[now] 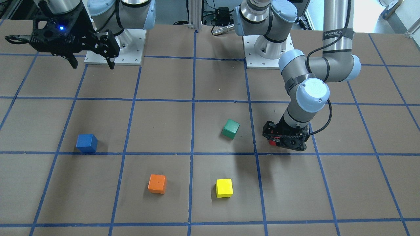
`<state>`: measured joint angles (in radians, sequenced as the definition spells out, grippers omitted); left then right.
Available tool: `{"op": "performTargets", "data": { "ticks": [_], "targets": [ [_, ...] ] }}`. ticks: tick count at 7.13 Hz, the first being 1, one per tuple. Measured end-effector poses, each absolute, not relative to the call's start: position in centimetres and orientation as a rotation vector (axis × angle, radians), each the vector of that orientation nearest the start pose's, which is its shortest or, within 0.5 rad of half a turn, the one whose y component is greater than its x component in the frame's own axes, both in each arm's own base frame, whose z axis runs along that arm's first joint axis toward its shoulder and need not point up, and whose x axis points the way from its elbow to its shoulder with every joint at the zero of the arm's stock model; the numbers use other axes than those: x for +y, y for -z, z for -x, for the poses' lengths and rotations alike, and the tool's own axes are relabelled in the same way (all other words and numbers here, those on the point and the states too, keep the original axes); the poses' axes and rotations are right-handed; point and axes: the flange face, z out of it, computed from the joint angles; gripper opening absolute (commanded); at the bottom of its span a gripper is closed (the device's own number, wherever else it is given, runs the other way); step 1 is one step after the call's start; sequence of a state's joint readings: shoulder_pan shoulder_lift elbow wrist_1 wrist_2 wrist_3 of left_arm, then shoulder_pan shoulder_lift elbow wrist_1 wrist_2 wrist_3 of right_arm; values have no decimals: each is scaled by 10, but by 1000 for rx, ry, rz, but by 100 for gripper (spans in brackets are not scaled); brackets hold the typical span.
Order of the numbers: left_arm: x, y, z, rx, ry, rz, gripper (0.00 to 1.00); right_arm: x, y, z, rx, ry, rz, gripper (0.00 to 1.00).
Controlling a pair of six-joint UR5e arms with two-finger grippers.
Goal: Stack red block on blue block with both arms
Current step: 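Close the left gripper on the red cube and lift it, then carry the red cube toward the right gripper and set it down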
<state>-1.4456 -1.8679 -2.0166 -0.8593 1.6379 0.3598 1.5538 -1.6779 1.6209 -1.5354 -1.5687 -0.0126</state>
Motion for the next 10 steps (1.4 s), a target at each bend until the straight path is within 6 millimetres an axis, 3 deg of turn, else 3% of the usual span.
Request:
{"op": "performTargets", "data": {
  "ticks": [1,4,6,8,10],
  "targets": [
    [-521,-193,63,3077,-90,-336,1,-450,-510,-126,3140,35,-7,100],
    [-523,-200,68,3085,-71,-310,0,-450,-510,-126,3142,34,-8,100],
    [-540,-233,98,3095,-11,-300,0,-450,-510,-125,3142,36,-9,100],
    [-567,-273,179,3160,37,-142,0,-450,-510,-125,3143,37,-8,100],
    [-568,-275,275,3200,39,-36,0,-450,-510,-125,3143,36,-9,100]
  ]
}}
